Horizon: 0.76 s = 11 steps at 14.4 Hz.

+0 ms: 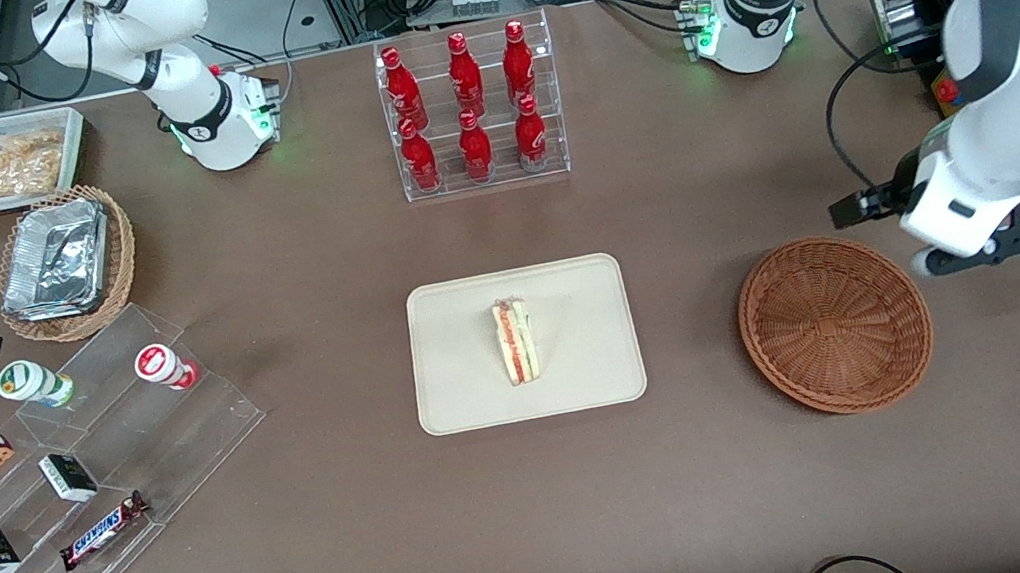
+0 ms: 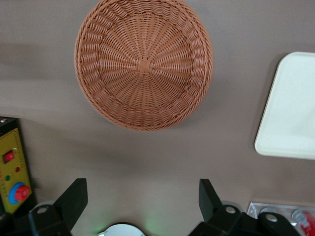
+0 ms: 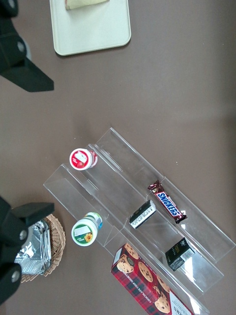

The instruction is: Place sandwich from basket to tray

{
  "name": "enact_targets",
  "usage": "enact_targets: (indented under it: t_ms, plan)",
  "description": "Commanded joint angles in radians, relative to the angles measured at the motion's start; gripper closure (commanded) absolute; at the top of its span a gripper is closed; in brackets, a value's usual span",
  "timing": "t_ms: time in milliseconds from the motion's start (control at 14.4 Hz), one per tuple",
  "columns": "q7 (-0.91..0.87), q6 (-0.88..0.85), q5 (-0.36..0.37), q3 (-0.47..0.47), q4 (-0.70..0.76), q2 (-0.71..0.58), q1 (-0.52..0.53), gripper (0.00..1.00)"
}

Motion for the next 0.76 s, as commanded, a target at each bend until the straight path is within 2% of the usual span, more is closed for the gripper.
enact_targets:
  t_ms: [0, 347, 693]
  plan:
    - [0.078, -0.009, -0.003, -0.064, -0.044, -0.076, 0.077, 0.0]
    - [0.127, -0.008, -0.001, -0.075, -0.048, -0.145, 0.1, 0.0]
    - [0.132, 0.087, 0.009, -0.07, -0.18, -0.253, 0.102, 0.0]
